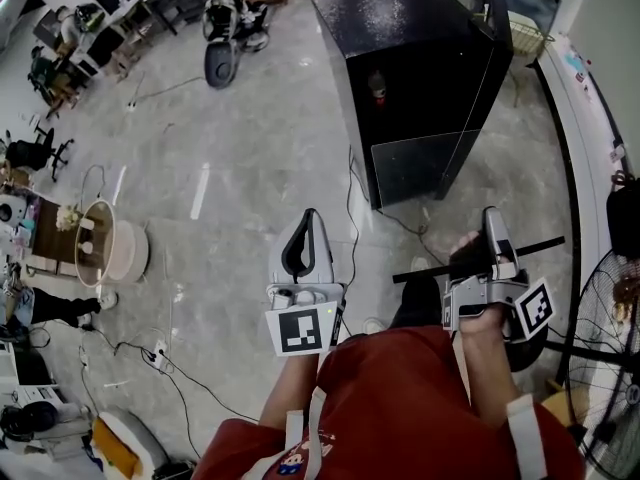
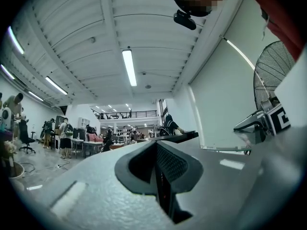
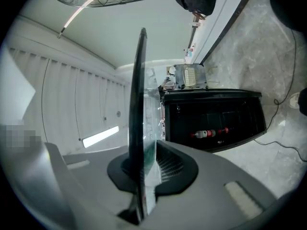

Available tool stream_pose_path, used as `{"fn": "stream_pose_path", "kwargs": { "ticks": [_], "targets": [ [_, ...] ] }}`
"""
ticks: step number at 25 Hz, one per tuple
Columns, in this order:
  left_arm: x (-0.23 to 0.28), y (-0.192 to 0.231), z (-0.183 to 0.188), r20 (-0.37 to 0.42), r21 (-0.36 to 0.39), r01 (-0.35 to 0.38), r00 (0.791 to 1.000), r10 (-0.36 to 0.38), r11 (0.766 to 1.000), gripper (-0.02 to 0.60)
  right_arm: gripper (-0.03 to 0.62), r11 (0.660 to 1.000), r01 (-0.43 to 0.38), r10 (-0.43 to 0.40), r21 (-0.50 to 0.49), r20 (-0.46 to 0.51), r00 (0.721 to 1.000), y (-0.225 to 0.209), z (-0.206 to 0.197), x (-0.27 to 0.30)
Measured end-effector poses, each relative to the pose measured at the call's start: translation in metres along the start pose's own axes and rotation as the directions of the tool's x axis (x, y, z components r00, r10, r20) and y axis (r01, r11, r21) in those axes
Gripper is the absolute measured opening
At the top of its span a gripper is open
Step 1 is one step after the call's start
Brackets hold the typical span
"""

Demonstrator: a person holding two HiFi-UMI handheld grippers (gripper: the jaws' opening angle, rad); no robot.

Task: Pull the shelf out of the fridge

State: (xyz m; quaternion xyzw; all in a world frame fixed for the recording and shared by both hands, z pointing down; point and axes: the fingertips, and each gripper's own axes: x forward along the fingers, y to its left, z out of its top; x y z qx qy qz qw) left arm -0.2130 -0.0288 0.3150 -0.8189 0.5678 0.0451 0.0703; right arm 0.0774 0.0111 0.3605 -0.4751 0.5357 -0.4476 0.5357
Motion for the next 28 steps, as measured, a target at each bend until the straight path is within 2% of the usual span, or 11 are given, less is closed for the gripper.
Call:
{"fn": "stream_pose_path", "kwargs": {
  "ticks": [5, 13, 28],
  "targets": [
    [-0.006, 0.005, -0.007, -0.038, -0.007, -0.008, 0.999, 0.007, 1.0, 0.002, 0.012, 1.0, -0.007, 0.007, -0.006, -0.006, 1.0, 0.003, -0.003, 0.001],
    [-0.004, 0.003, 0.007, -0.009, -0.029, -0.005, 1.0, 0.005, 1.0, 0.002, 0.012, 1.0, 0.007, -0.007, 0.004, 0.001, 1.0, -0.004, -0.004, -0.003],
    [-0.011, -0.004, 0.01, -0.012, -0.033, -0.015, 1.0, 0.014, 0.999, 0.002, 0.012, 1.0, 0.0, 0.001, 0.023, -0.011, 1.0, -0.003, 0.0, -0.009]
  ]
}}
